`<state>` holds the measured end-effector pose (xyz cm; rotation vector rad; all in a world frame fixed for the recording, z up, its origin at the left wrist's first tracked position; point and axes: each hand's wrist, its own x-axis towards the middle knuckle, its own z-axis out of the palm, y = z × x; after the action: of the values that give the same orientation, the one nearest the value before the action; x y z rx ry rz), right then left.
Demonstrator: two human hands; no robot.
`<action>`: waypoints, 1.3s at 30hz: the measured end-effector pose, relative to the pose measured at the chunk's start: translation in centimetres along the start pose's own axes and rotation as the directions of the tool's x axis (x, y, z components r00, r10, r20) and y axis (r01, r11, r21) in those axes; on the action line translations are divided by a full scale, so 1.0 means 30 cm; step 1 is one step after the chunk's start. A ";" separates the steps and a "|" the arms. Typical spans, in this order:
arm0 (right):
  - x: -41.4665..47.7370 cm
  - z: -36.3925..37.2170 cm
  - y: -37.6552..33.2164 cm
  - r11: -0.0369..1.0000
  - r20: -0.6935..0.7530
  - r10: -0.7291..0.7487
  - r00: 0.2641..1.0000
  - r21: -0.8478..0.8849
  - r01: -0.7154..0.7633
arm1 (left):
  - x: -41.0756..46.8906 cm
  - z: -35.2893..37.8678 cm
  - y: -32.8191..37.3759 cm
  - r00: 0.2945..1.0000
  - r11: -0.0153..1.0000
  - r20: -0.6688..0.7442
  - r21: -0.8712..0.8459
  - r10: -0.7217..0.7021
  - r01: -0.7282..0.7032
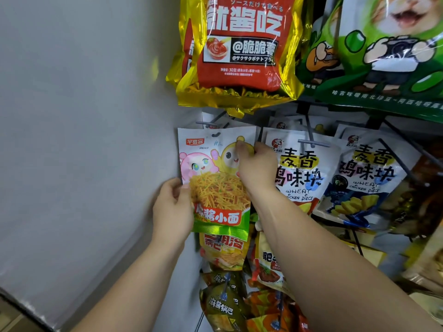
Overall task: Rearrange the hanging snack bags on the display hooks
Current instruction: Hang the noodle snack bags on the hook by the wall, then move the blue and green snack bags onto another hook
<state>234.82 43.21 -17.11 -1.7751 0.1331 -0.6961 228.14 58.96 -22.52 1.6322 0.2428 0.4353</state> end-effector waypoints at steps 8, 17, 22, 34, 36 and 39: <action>0.071 0.016 -0.005 0.987 -0.150 0.007 0.989 -0.161 -0.031 | -0.068 0.004 -0.022 0.996 0.995 0.078 0.083 0.053 -0.060; -0.059 -0.102 -0.010 0.999 0.092 0.048 0.995 0.007 -0.049 | -0.113 0.088 -0.001 0.974 0.986 0.160 0.029 0.158 -0.165; -0.161 -0.252 -0.030 0.971 0.294 0.168 0.941 0.113 -0.209 | -0.152 0.146 -0.005 0.965 0.978 0.159 -0.037 0.210 -0.207; -0.195 -0.686 0.045 0.875 0.294 0.396 0.870 0.165 -0.454 | -0.265 0.342 0.044 0.906 0.994 0.411 -0.068 0.104 -0.083; -0.161 -0.728 0.109 0.897 0.048 0.405 0.913 0.170 -0.408 | -0.259 0.378 0.060 0.913 0.996 0.398 -0.036 0.091 -0.083; -0.108 -0.774 0.192 0.938 -0.237 0.336 0.912 0.171 -0.301 | -0.251 0.417 0.077 0.923 0.990 0.369 0.041 0.107 -0.131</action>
<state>221.65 23.16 -19.94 -1.4820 0.5357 -0.6813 226.35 44.30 -22.02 1.7638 -0.1260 0.2076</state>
